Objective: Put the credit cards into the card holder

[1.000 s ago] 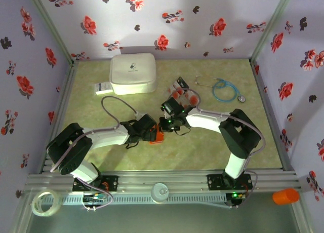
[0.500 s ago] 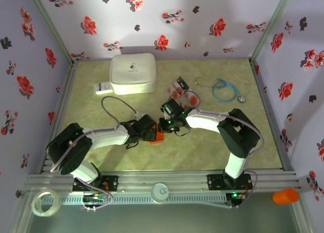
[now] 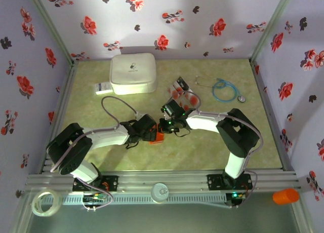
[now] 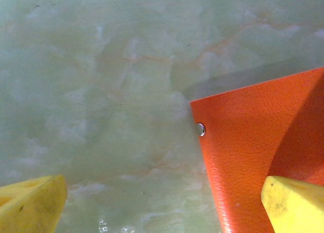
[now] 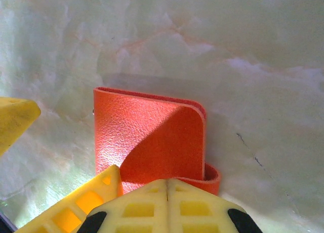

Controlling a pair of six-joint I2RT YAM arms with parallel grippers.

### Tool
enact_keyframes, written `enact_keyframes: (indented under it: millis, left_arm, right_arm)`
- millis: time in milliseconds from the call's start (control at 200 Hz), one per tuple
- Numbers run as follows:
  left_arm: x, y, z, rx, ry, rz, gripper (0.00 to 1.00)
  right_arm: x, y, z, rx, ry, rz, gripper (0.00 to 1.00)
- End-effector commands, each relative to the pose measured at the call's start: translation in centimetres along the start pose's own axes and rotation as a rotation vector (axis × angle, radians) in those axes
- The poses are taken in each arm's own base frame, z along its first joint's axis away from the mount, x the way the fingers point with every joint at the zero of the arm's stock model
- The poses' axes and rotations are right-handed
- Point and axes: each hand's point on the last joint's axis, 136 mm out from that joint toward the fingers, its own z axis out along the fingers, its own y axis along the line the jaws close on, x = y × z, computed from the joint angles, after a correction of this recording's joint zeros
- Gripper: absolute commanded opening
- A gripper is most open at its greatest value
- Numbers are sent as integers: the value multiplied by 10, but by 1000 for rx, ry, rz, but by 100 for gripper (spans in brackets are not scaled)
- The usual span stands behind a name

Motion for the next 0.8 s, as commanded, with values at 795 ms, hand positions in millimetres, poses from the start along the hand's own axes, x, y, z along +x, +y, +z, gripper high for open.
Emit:
enact_keyframes:
  millis: [795]
  left_arm:
    - [22,20,5,-81,55,49,100]
  right_arm:
    - [85,-74,16,229,124,-11,0]
